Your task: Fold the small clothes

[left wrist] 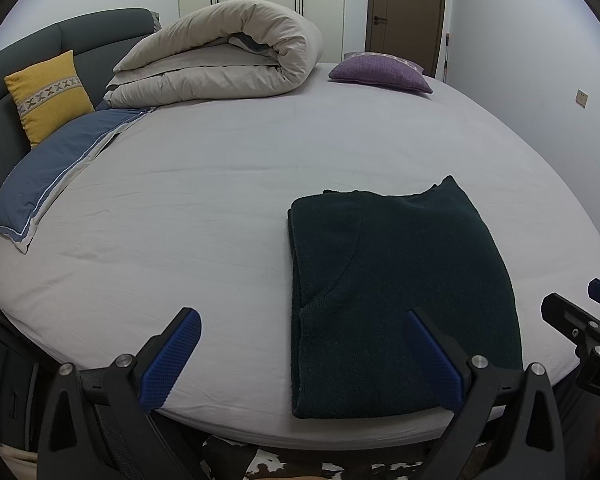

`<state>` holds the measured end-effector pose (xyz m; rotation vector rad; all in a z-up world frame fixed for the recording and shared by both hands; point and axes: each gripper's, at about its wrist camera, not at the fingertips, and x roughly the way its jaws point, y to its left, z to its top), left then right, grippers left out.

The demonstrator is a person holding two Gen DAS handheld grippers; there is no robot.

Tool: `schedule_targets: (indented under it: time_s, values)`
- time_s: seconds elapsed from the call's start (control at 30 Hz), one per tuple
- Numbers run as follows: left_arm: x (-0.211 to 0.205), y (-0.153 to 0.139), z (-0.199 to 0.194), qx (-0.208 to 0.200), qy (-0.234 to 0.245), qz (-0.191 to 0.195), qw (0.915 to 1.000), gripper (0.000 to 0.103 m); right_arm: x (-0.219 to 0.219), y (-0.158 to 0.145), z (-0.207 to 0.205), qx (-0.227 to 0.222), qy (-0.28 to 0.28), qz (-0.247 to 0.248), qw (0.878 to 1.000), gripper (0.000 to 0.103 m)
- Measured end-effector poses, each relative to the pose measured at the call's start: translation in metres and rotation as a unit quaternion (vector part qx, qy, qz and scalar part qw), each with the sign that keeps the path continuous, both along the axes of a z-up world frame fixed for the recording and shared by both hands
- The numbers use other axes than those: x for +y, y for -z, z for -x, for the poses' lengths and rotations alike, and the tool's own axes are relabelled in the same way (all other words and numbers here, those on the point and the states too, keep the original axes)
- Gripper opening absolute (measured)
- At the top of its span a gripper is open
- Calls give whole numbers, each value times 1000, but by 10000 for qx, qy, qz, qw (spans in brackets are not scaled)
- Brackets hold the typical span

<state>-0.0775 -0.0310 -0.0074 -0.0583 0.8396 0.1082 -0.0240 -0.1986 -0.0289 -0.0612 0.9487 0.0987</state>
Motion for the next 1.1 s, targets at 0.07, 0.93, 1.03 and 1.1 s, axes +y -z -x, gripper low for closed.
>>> schedule_targets:
  time_s: [0.07, 0.93, 1.03, 1.1]
  values:
    - [0, 0, 0, -1, 5, 5, 10000, 103, 0, 0, -1, 11, 0, -4, 10000, 103]
    - [0, 4, 0, 58, 85, 35, 9999, 103, 3, 3, 2, 29, -2, -16, 10000, 103]
    - [1, 4, 0, 57, 93, 48, 9999, 103, 5, 5, 3, 38, -9, -25, 10000, 103]
    - [1, 4, 1, 43, 91, 46, 9999, 103, 5, 6, 4, 40, -6, -26, 10000, 103]
